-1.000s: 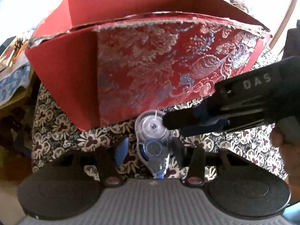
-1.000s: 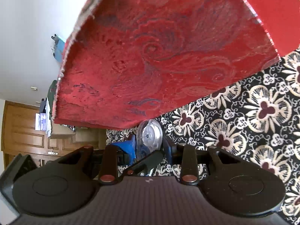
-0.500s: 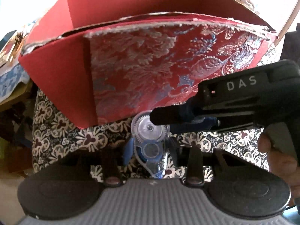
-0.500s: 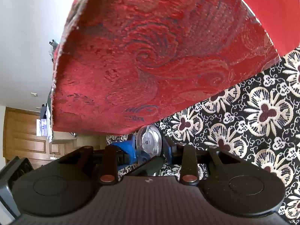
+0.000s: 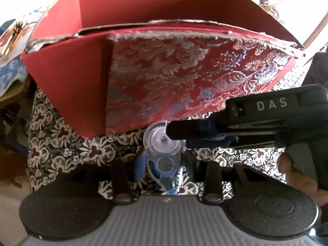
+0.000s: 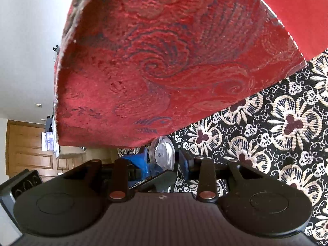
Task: Organize rigid objects
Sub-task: 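Close the right gripper on the tape roller and lift it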
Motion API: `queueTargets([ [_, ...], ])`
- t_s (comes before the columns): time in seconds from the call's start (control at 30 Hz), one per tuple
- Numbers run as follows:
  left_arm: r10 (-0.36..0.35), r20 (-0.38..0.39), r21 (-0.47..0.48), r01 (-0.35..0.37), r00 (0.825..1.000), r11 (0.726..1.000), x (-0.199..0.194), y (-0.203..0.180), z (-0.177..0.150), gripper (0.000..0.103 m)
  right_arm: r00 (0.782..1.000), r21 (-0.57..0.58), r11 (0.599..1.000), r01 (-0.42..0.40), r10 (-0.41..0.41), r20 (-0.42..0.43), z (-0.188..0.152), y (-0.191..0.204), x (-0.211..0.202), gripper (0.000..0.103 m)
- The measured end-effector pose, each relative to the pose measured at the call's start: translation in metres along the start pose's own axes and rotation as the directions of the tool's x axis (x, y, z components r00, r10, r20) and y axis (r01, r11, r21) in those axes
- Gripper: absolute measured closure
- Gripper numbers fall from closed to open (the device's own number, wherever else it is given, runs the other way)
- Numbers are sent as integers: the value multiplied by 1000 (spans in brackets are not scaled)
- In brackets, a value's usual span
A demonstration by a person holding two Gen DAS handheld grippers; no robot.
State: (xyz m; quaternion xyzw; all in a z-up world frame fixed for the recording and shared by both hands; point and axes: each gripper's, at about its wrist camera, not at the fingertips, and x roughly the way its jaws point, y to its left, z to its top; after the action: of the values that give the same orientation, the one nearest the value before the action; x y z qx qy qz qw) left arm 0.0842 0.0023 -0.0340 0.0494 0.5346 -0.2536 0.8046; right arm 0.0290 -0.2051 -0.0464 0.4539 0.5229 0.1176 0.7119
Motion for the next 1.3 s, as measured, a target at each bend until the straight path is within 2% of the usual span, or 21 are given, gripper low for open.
queueTargets([
  [0.27,-134,32,-107,137,990,985,-5,45,-6,64,1000,-17,1000,6,-6,8,-6,2,0,85],
  [0.4,-152,44,-120,157,987,980,-6,55,-9,64,1000,-37,999,24,-23,21,-10,5,-3,85],
  [0.5,-152,51,-118,157,987,981,-8,57,-12,65,1000,-12,1000,7,-7,18,-10,1,-1,85],
  [0.57,-178,56,-134,184,982,974,-9,57,-16,65,1000,5,1000,-3,3,16,-11,0,1,85],
  [0.67,-216,60,-150,223,975,963,-7,64,-18,65,1000,-43,999,3,-2,18,-16,6,6,85],
  [0.83,-214,61,-148,221,975,964,-9,61,-22,64,1000,-68,998,14,-12,20,-18,6,8,97],
  [0.97,-197,58,-134,203,979,970,-8,58,-25,63,1000,-89,996,21,-19,20,-18,7,9,101],
  [1.0,-185,56,-127,191,981,973,-2,47,-20,63,1000,-91,996,23,-21,20,-18,8,10,102],
  [1.13,-161,42,-86,165,986,983,-2,31,-18,50,1000,-87,996,17,-15,24,-18,8,11,102],
  [1.23,-138,42,-79,141,989,987,-1,25,-19,49,1000,-76,997,6,-4,27,-18,0,7,102],
  [1.3,-130,40,-87,134,991,987,-1,25,-19,65,1000,-82,997,2,1,29,-18,0,7,102],
])
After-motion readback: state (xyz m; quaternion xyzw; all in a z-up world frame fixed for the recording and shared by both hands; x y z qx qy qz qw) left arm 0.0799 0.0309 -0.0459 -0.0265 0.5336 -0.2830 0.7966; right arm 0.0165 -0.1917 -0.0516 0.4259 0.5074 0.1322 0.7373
